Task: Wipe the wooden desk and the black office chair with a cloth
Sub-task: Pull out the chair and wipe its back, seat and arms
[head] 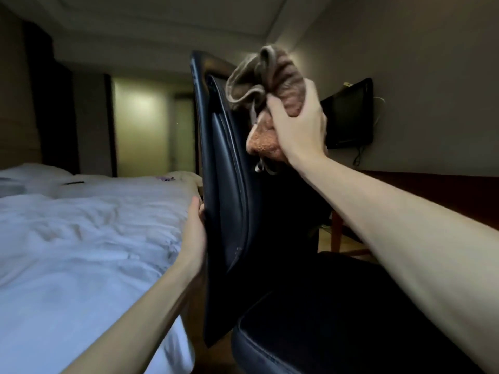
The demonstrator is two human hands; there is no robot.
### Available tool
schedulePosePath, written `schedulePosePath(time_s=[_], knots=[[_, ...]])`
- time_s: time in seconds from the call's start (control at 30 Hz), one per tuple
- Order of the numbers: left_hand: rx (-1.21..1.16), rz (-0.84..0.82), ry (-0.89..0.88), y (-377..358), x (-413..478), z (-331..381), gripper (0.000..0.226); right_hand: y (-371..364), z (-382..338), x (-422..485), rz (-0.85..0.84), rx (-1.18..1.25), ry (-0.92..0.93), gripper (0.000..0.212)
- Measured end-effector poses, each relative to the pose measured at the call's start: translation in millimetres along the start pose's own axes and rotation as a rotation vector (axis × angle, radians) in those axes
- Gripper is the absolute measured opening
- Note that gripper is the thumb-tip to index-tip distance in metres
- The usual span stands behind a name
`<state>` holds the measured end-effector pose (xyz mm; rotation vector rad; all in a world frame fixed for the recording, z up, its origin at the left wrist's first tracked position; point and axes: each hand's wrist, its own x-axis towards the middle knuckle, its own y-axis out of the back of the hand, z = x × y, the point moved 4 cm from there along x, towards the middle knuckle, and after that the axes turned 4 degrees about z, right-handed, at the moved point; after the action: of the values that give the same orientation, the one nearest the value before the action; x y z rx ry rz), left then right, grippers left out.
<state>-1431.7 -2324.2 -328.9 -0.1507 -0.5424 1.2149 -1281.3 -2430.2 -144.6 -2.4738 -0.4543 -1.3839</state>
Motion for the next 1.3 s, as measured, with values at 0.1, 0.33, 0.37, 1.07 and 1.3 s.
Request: schedulePosePath(time_s=[0.1, 0.33, 0.37, 1.07, 1.3], knots=[[-0.009, 0.012, 0.022, -0.9, 3.8, -6.7, 0.055, -53.5, 20.3, 17.5, -0.353, -0.096, -0.047, 0.065], [-0.079, 0.076, 0.059, 3.8, -1.7, -8.4, 0.067, -10.8, 108.8, -135.5, -0.290, -0.209, -0.005, 0.079], [-0.099, 0.082, 0.062, 1.8, -3.0, -7.1, 0.068, 3.5, 124.7, -157.2, -0.439, -0.239, -0.063, 0.084], [-0.111, 0.196, 0.181, 25.6, 0.6, -3.9, 0.056, -81.8, 25.3, 38.6, -0.446, -0.065, -0.110, 0.059], [-0.215, 0.243, 0.138, -0.3, -3.1, -8.8, 0.055, 5.8, 71.4, -55.8, -0.562, -0.044, -0.063, 0.050]])
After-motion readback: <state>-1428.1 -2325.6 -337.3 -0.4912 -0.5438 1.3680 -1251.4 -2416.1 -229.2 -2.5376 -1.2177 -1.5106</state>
